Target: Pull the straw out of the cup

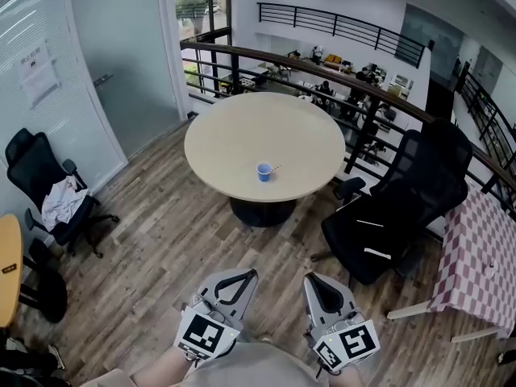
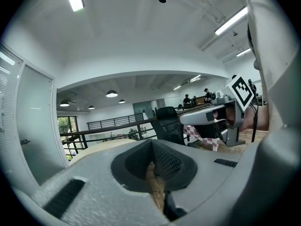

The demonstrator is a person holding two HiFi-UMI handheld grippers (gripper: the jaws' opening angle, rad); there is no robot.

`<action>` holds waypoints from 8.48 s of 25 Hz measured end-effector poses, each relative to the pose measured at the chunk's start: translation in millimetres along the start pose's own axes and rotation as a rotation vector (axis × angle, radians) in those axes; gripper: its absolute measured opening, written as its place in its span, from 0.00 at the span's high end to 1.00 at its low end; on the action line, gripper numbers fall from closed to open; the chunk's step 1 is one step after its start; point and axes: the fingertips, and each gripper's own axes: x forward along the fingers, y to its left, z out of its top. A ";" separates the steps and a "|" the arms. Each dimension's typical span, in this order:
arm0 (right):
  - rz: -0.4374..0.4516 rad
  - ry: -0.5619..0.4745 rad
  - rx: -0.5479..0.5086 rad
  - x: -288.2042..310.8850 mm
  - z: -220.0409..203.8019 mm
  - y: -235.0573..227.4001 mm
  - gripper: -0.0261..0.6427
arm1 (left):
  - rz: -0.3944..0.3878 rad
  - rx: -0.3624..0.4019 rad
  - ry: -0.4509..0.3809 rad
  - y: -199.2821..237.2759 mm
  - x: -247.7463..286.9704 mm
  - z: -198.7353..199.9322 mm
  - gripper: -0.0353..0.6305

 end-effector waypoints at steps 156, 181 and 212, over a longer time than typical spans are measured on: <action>-0.072 0.564 0.001 497.5 -181.5 -313.2 0.91 | -0.230 -0.294 0.362 380.2 433.5 -215.7 0.93; -0.098 0.078 -0.267 530.6 70.5 -315.2 0.91 | -0.118 -0.084 -0.051 450.9 448.3 12.2 0.93; -0.171 -0.170 -0.198 447.0 162.8 -336.6 0.91 | -0.113 -0.066 -0.217 435.8 413.9 98.3 0.93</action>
